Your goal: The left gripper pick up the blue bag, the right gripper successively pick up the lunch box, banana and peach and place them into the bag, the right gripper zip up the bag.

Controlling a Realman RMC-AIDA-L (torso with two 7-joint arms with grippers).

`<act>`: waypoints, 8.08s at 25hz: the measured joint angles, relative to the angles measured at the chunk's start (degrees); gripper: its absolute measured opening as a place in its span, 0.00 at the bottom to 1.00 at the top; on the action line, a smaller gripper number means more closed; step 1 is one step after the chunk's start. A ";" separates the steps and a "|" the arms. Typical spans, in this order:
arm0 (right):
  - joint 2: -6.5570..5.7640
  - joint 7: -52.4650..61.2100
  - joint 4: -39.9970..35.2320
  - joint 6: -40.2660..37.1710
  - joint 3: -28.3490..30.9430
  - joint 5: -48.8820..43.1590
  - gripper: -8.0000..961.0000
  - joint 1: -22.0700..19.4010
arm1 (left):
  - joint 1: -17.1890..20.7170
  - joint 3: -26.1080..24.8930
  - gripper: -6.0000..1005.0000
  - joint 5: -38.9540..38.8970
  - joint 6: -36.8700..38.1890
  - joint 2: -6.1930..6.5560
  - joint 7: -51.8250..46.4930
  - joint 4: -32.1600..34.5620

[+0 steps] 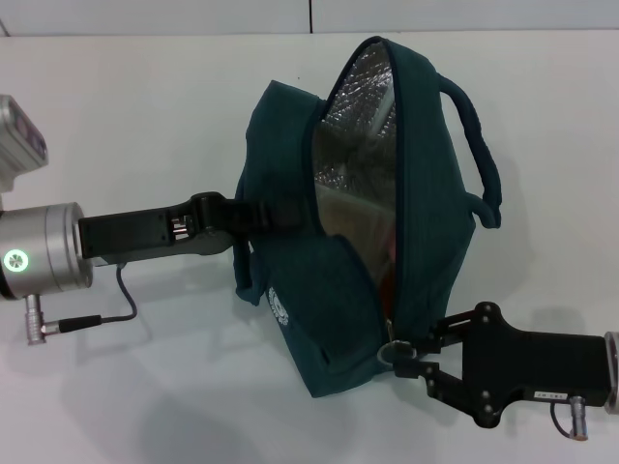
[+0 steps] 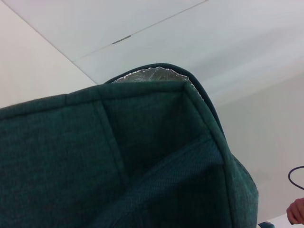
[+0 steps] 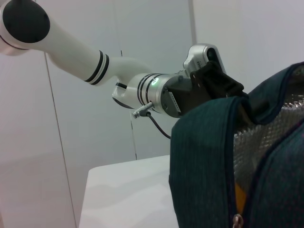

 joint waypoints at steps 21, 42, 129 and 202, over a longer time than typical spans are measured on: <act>-0.50 -3.61 -0.31 -3.75 3.07 3.10 0.02 -2.27 | 0.81 0.00 0.07 -0.22 -0.04 -0.30 3.50 -0.03; -0.55 -3.79 -1.03 -9.31 7.95 2.97 0.03 -0.42 | 3.37 -0.27 0.55 -11.79 -1.44 -0.45 22.13 -0.09; 0.59 -4.78 -8.49 15.65 -21.21 39.06 0.06 19.15 | 9.97 -4.21 0.43 -10.56 -2.82 1.09 37.79 0.68; 0.59 15.55 -7.91 10.75 -19.72 40.66 0.09 19.39 | 11.45 -1.33 0.57 -13.44 -0.26 -0.19 40.78 -2.90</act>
